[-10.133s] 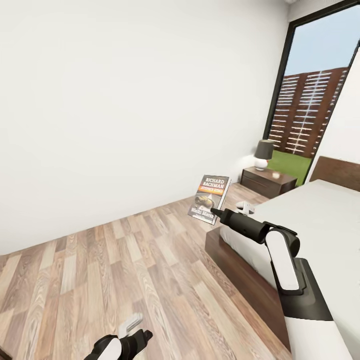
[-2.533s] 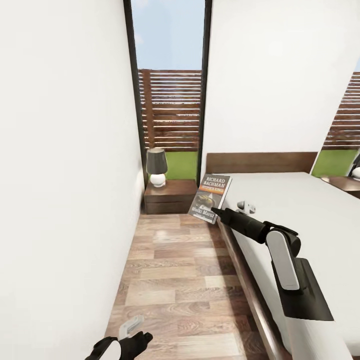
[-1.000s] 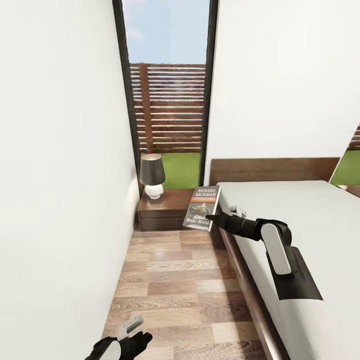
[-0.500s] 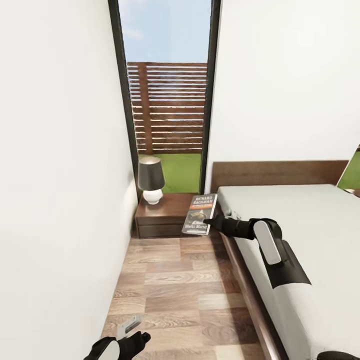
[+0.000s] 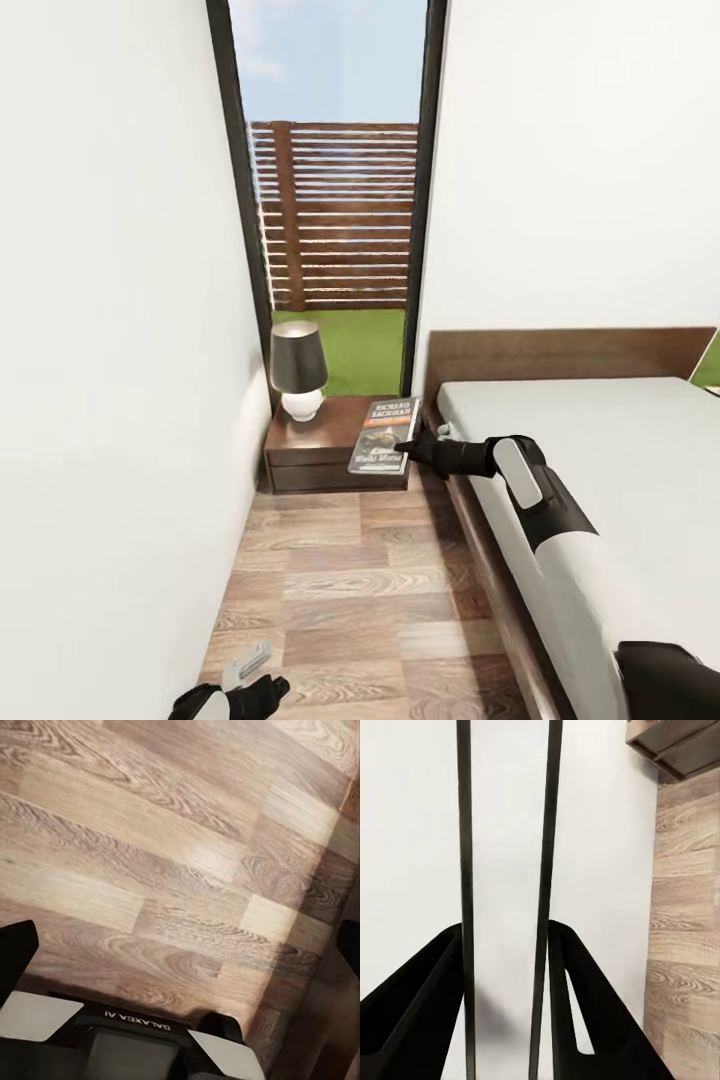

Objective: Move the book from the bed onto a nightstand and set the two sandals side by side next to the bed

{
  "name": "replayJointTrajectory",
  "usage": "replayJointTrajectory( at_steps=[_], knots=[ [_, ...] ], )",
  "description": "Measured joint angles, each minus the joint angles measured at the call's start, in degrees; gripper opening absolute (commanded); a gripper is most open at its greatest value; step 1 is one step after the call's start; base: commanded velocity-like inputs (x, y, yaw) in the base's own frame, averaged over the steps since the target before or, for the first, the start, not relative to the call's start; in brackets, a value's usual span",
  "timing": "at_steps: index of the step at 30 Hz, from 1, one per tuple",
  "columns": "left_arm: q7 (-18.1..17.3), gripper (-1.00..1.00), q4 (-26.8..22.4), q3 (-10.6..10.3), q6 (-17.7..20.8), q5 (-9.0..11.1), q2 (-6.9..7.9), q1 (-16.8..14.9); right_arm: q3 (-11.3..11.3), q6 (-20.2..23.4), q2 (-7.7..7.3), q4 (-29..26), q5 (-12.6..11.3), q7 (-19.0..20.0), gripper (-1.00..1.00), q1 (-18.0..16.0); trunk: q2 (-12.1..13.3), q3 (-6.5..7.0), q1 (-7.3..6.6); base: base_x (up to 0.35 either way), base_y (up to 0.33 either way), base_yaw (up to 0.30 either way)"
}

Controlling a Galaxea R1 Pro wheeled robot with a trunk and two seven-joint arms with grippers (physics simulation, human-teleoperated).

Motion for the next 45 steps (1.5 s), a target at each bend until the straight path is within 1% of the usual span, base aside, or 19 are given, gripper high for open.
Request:
replayJointTrajectory(
  at_steps=[3,5,11,16,23,25,32,41,42,45],
  knots=[
    [-0.11,1.00,0.10,0.02,-0.20,0.03,0.30,0.03,0.13,-3.00,-0.36,5.52,1.20,2.21,-1.00,-2.08,0.00,0.00,0.00,0.330,0.000,0.000],
    [-0.16,1.00,0.14,0.03,-0.28,0.05,0.43,0.04,0.18,-4.89,-0.60,8.19,1.68,3.13,-1.00,-2.96,0.00,0.00,0.00,0.330,0.000,0.000],
    [-0.22,1.00,0.20,0.04,-0.44,0.07,0.60,0.06,0.37,-7.85,-0.96,11.80,2.54,4.49,-1.00,-4.18,0.00,0.00,0.00,0.330,0.000,-0.001],
    [-0.24,1.00,0.22,0.11,-0.50,0.12,0.69,0.02,0.64,-8.79,-0.54,12.57,2.74,4.75,-1.00,-4.30,0.00,0.00,0.00,0.330,0.000,-0.049],
    [-0.24,1.00,0.23,0.09,-0.48,0.09,0.66,0.04,0.65,-9.05,-0.66,12.81,2.79,4.78,-1.00,-4.32,0.00,0.00,0.00,0.330,0.000,-0.024],
    [-0.24,1.00,0.28,0.12,-0.50,0.12,0.70,0.06,0.65,-9.52,-0.41,13.38,3.01,4.75,-1.00,-4.34,0.00,0.00,0.00,0.330,0.000,-0.005],
    [-0.24,1.00,0.31,0.13,-0.51,0.08,0.71,0.06,0.64,-12.21,-0.28,13.94,2.82,4.85,-1.00,-4.23,0.00,0.00,0.00,0.330,0.000,-0.028],
    [-0.24,1.00,0.31,0.13,-0.51,0.08,0.81,0.25,0.66,-12.24,-0.23,14.12,2.76,4.88,-1.00,-4.22,0.00,0.00,0.00,0.330,0.000,-0.050],
    [-0.24,1.00,0.31,0.13,-0.51,0.09,0.89,0.39,0.66,-12.23,-0.22,14.24,2.76,4.89,-1.00,-4.24,0.00,0.00,0.00,0.330,0.000,-0.014],
    [-0.27,1.00,0.31,0.11,-0.53,0.34,2.03,1.16,0.68,-12.28,-0.17,15.38,2.90,4.90,-1.00,-4.34,0.00,0.00,0.00,0.330,0.000,-0.009]
  ],
)
